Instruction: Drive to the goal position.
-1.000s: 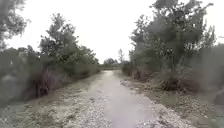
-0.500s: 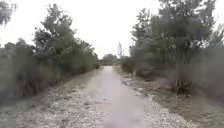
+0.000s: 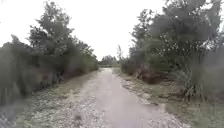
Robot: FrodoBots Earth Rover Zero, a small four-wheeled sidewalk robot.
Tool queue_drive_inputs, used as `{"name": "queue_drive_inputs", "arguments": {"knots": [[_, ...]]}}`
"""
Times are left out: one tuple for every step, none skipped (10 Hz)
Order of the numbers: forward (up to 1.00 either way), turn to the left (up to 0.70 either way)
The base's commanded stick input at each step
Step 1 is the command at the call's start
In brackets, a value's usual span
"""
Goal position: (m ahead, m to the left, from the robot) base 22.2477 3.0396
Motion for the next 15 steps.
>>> {"name": "queue_drive_inputs", "arguments": {"knots": [[0.7,0.0],[0.7,0.0],[0.7,0.0],[0.7,0.0],[0.7,0.0],[0.7,0.0],[0.7,0.0],[0.7,0.0],[0.7,0.0],[0.7,0.0],[0.7,0.0],[0.7,0.0],[0.7,0.0],[0.7,0.0],[0.7,0.0]]}}
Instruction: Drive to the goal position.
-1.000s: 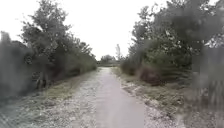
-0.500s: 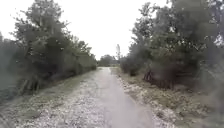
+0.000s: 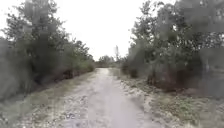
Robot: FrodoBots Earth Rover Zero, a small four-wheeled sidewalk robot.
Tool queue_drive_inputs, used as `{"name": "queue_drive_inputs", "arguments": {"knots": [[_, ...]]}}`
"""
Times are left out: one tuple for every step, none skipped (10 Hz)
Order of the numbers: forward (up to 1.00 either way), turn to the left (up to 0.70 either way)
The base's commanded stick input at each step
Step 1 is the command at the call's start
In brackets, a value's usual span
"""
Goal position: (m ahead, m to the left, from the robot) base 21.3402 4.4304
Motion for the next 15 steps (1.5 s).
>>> {"name": "queue_drive_inputs", "arguments": {"knots": [[0.7,0.0],[0.7,0.0],[0.7,0.0],[0.7,0.0],[0.7,0.0],[0.7,0.0],[0.7,0.0],[0.7,0.0],[0.7,0.0],[0.7,0.0],[0.7,0.0],[0.7,0.0],[0.7,0.0],[0.7,0.0],[0.7,0.0]]}}
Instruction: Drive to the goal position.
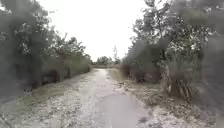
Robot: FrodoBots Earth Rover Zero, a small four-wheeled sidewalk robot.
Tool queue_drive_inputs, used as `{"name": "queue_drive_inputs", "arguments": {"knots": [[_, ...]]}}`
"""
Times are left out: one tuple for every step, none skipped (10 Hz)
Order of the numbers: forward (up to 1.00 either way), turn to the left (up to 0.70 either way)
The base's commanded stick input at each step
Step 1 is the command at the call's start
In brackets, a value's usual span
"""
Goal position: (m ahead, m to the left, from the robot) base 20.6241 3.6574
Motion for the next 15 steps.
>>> {"name": "queue_drive_inputs", "arguments": {"knots": [[0.7,0.0],[0.7,0.0],[0.7,0.0],[0.7,0.0],[0.7,0.06],[0.7,0.22],[0.7,0.35],[0.7,0.35],[0.7,0.16],[0.7,0.0],[0.7,0.0],[0.7,0.0],[0.7,0.0],[0.7,0.0],[0.7,0.0]]}}
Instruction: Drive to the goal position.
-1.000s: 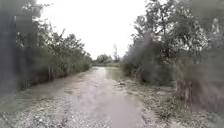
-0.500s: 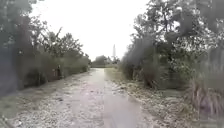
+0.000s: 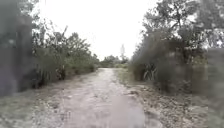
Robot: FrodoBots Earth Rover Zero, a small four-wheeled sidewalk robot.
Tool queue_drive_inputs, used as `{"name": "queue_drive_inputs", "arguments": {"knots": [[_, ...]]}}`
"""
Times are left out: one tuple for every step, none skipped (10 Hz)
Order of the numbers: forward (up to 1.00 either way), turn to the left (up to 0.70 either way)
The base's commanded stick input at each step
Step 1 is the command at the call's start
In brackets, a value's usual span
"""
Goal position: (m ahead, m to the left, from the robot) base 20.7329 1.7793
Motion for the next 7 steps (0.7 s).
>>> {"name": "queue_drive_inputs", "arguments": {"knots": [[0.7,0.0],[0.7,0.0],[0.7,0.0],[0.7,0.0],[0.7,0.0],[0.7,0.0],[0.7,0.0]]}}
